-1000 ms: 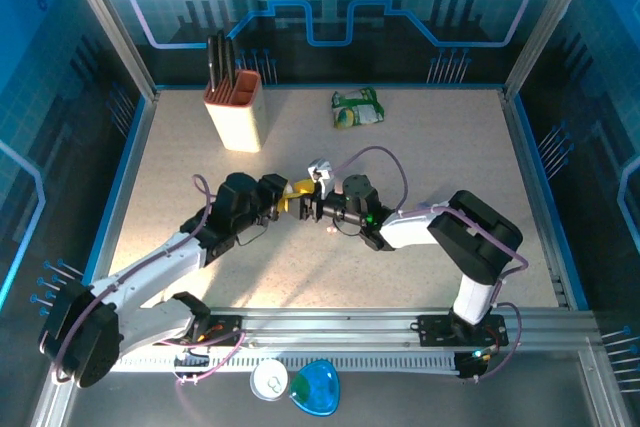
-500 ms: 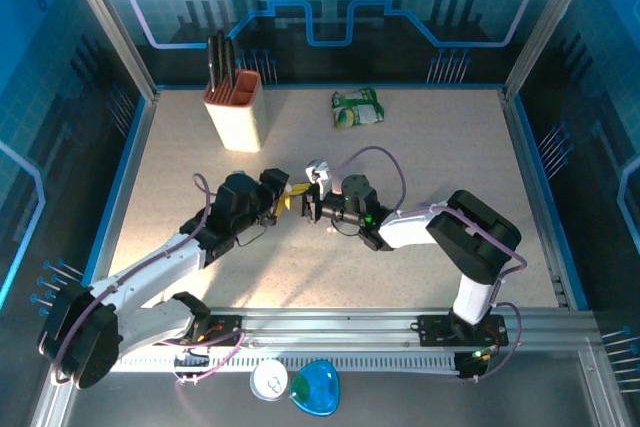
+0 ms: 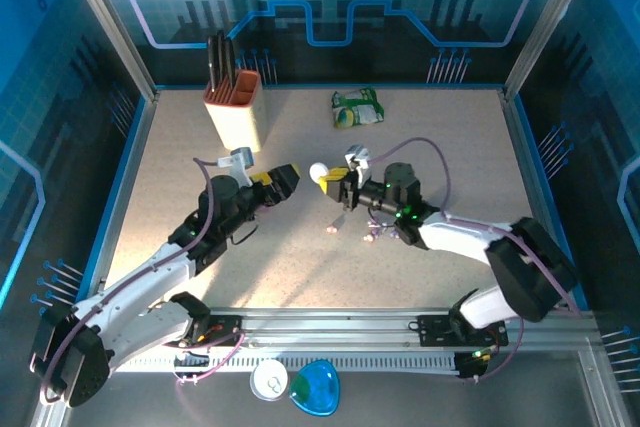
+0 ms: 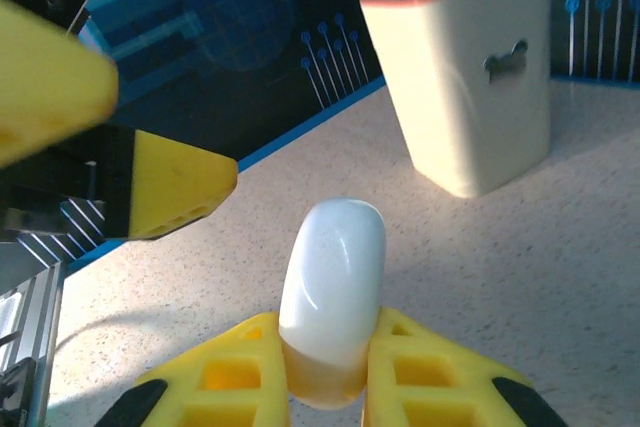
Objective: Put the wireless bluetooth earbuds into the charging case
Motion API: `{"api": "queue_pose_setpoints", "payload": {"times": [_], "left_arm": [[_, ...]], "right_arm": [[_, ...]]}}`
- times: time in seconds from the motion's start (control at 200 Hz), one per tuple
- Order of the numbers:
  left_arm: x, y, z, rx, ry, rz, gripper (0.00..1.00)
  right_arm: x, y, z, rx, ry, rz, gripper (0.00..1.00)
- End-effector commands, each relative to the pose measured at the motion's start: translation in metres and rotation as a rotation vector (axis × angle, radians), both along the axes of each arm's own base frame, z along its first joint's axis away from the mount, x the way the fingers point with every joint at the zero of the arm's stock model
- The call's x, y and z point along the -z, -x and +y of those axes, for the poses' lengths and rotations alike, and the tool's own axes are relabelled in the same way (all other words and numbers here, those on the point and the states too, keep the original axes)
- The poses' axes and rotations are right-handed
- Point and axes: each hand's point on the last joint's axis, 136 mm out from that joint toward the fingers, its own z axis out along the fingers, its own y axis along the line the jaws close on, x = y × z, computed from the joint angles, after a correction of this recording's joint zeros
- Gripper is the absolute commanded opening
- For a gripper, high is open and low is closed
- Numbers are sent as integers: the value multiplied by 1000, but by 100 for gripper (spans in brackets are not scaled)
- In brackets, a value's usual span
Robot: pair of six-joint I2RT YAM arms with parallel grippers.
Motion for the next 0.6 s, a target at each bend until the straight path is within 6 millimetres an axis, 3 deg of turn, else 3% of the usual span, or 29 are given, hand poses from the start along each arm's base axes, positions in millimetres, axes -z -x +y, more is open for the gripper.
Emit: {"api": "queue_pose_setpoints", "payload": {"times": [0.0,0.105,0.285,0.495,0.595], "left_arm": [[-7,14,-25,229,-234,-264,99],[-11,37,-51,432,-278,-408,99],[-23,71,-69,623,-240,-589,97],[-35,99,-87,790,-192,-672,77],[-40,106,-94,842,-170,-680,74]], "right_arm": [[-12,23,-15,-115,47,-24,18],[-29,40,-28,-190,83,-36,18],[-51,74,-32,-319,147,-44,17],[-75,107,-24,-473,103,-72,16],[-80,125,-17,-549,114,-87,17]]}}
